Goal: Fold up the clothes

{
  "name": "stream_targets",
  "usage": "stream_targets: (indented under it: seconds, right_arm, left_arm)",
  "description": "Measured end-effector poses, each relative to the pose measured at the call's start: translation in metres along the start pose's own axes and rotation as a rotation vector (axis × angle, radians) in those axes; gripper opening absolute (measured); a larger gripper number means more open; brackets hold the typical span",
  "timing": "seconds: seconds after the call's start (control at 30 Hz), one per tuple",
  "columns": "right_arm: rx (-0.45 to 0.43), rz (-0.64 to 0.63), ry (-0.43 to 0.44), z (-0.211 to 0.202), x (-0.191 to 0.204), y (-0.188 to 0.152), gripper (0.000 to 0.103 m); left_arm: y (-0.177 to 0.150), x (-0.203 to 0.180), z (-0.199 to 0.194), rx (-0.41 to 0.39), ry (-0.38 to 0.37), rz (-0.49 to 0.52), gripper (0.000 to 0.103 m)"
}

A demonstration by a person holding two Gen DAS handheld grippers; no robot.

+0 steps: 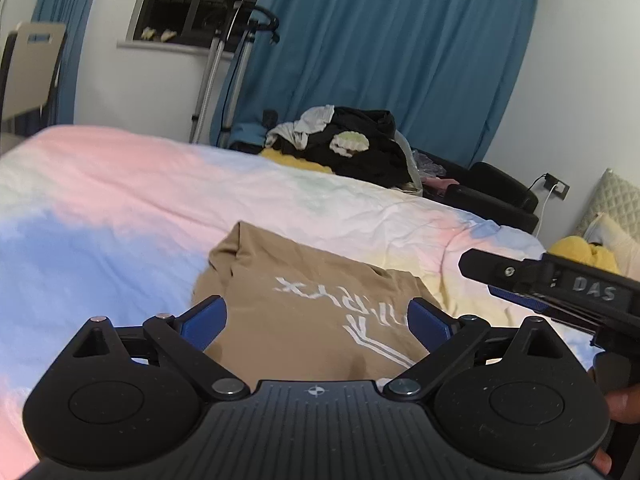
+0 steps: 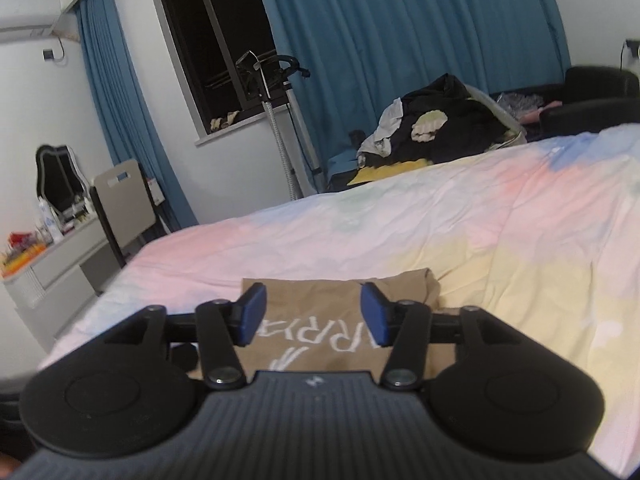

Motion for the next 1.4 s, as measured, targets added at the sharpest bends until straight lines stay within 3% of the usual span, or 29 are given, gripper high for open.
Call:
stream_targets:
  seconds: [0.43,0.53,0.73,1.0,1.13,1.23,1.33,1.4]
  right_arm:
    - [0.105,0.068,-0.025,-0.014,0.006,-0.047,0.067]
    - [0.135,0.145,-0.041,-0.008,-0.005,-0.057,0.067]
    - [0.199,0.371,-0.072,-0.003,-0.031,-0.074,0.067]
    - [0.294,0.736,-0.111,0.003,-0.055,-0.104,0.070]
    - [0.266,0.873,-0.149,0.019,-0.069,-0.114,0.070]
    - [0.226,0.950,-0.161,0.028,-0.077,-0.114,0.071]
    - [0.194,0.990,-0.168,0.035,-0.080,-0.114,0.068]
    - [0.186,0.977,-0.173,0.039,-0.080,-0.113,0.058]
  left_arm:
    - [-0.002,0.014,0.002,0.032,0.004,-0.100,0.099]
    - [-0.005,0.019,0.005,0.057,0.008,-0.142,0.099]
    - [-0.017,0.034,0.013,0.157,-0.001,-0.313,0.099]
    - [-0.056,0.059,0.035,0.310,-0.039,-0.699,0.097]
    - [-0.077,0.078,0.062,0.331,0.011,-0.861,0.097]
    - [-0.073,0.079,0.072,0.294,-0.001,-0.869,0.097]
    - [-0.074,0.080,0.075,0.283,0.025,-0.838,0.077]
    - [-0.076,0.082,0.076,0.281,0.042,-0.825,0.061]
Point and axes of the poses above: each gripper's, at about its wrist camera, not at the fingertips, and z roughly the way its jaws point, x to its left, y to its top, the point moved 5 cm from there along z, roughly the way its jaws point, and after that the axes turned 15 degrees about -x, right-handed, at the moved point
